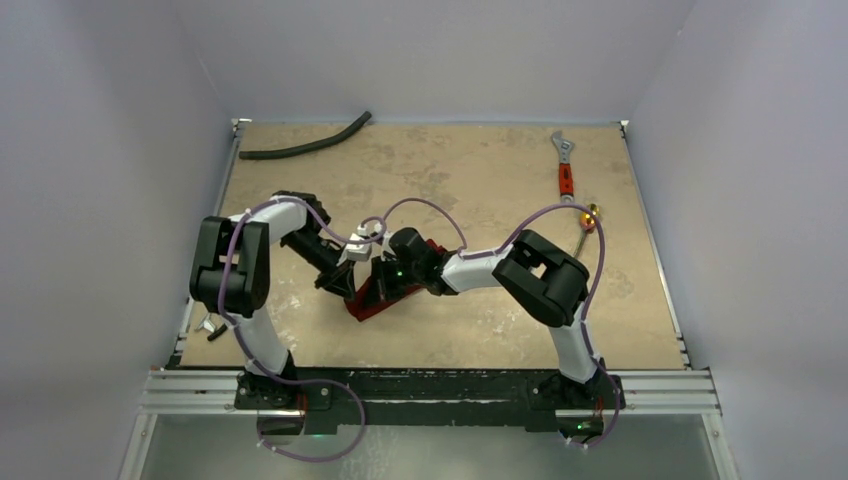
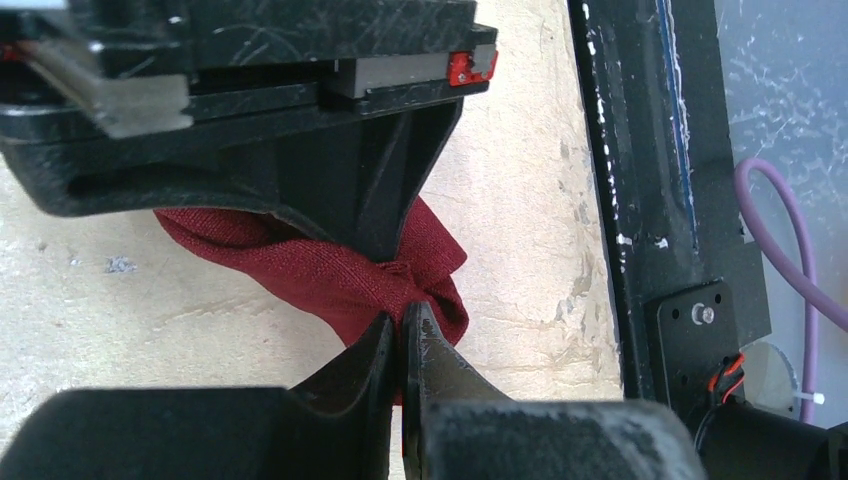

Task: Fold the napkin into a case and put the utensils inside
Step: Smooth out the smaller rectangle-folded napkin at the center of the board.

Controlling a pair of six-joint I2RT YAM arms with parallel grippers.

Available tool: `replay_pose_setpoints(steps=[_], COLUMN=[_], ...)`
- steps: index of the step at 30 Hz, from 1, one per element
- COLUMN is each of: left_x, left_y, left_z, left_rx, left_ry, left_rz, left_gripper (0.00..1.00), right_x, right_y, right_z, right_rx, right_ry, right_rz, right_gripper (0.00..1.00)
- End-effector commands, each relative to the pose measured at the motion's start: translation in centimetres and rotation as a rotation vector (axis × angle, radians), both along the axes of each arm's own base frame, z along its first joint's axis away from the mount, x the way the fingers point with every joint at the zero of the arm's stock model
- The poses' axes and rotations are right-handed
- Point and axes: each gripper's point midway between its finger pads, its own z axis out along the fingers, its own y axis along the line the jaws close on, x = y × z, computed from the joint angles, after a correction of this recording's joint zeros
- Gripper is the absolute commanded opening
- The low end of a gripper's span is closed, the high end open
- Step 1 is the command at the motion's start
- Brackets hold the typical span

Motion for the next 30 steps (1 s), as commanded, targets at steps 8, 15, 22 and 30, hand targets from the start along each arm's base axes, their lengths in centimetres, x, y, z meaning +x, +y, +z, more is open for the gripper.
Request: replay_pose_setpoints(steps=[8, 15, 22, 30], left_x=[1.1, 1.3, 2.0, 0.9], left_y=[-0.9, -1.4, -1.8, -1.2], left_z=[1.6, 3.2, 4.2, 4.2], left_rx=[-0.137, -0.169, -0.178, -0.145], left_ry=[0.109, 0.077, 0.091, 0.071], left_rz=[0.075, 0.102, 0.146, 0.125], left_gripper=[0.00, 0.00, 0.00, 0.00], right_x=[0.8, 0.7, 0.7, 1.0], right_y=[-1.4, -2.7, -3.2, -3.4], right_z=[-3.5, -4.8, -5.6, -6.1], right_rx=[-0.107, -0.134, -0.155, -0.172], right_ry=[0.083, 0.125, 0.138, 0.139], right_rz=[-0.158, -0.217, -0.241, -0.262], right_gripper=[0.00, 0.00, 0.00, 0.00])
